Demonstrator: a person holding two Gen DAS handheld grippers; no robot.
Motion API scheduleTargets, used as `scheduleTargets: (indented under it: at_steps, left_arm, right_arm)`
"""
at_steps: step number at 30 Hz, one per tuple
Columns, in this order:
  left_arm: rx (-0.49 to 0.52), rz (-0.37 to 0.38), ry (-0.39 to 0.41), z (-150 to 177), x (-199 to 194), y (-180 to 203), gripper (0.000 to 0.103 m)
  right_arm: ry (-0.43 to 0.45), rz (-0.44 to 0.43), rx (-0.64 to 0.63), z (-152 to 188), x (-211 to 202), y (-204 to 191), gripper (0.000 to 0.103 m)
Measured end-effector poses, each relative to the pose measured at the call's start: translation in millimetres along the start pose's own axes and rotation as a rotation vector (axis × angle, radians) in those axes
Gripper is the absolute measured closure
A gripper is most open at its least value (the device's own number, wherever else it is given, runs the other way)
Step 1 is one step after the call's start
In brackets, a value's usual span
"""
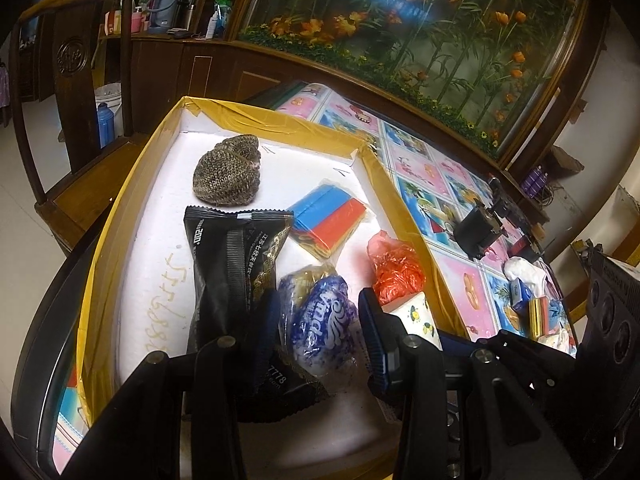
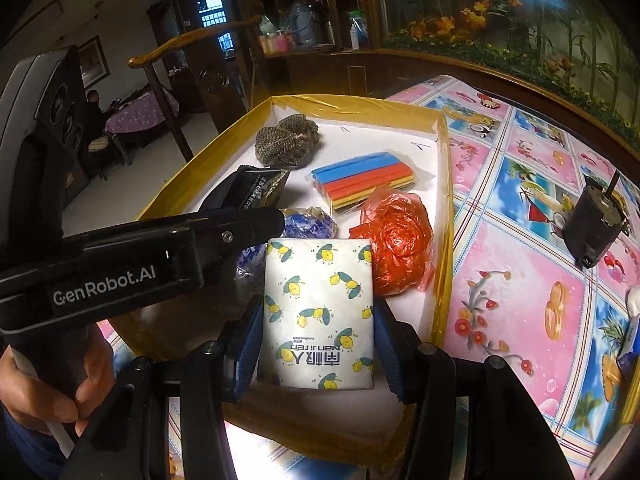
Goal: Organize soft objects
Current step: 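Lower both items into the yellow box and open both grippers, then move both grippers back from the box to the table items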
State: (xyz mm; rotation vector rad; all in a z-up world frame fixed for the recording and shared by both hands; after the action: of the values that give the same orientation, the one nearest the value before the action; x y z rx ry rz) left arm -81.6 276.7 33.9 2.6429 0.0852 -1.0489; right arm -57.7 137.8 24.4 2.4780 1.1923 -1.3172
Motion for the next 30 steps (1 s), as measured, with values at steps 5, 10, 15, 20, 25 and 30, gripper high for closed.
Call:
scheduleTargets:
  at_steps: [5,10,15,20,25,30]
  left_arm:
    - [-0.004,0.002,0.004,-1.6,-1.5,1.7,0.053]
    - [-0.006,-0.001,0.013,-4.1,-6.6,4.1,0.051]
    - [-0.003,0.006,0.016,-5.7,-10.3,8.6,0.051]
    - [0.024,0.019,0.020,-7.4,-13.7,22.4,0.051]
    - [0.064,0.034,0.016,-8.7,-14.5,44.2,0.051]
    - [0.122,0.058,0.004,-8.3,-12.8,75.7,0.051]
  right_arm:
    - [0.000,-0.021,0.016,-0.2,-4.6,3.6,0.044]
    - [0.018,-0.040,0.041,1.3,-13.8,9.1,0.040]
    - [0.044,-0.052,0.070,5.0,-27.6,17.8,0.039]
    - [0.075,-0.094,0.104,10.8,-46.3,28.3,0.039]
    - [0.120,-0.103,0.148,18.4,-70.9,45.3,0.038]
    - [0.166,-0.080,0.204,30.3,-97.3,78.3,0.038]
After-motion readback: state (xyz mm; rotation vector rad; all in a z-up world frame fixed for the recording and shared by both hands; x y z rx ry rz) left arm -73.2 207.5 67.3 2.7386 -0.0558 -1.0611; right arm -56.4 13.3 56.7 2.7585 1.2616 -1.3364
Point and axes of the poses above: each gripper's, at about its wrist camera, not at the fingertips, and x roughly the way its jaws point, y to its right, z to its underside, the point moved 1 cm from there along x, roughly the way its jaws point, and after that the axes turned 9 degrees about x, right-handed, at the moved point
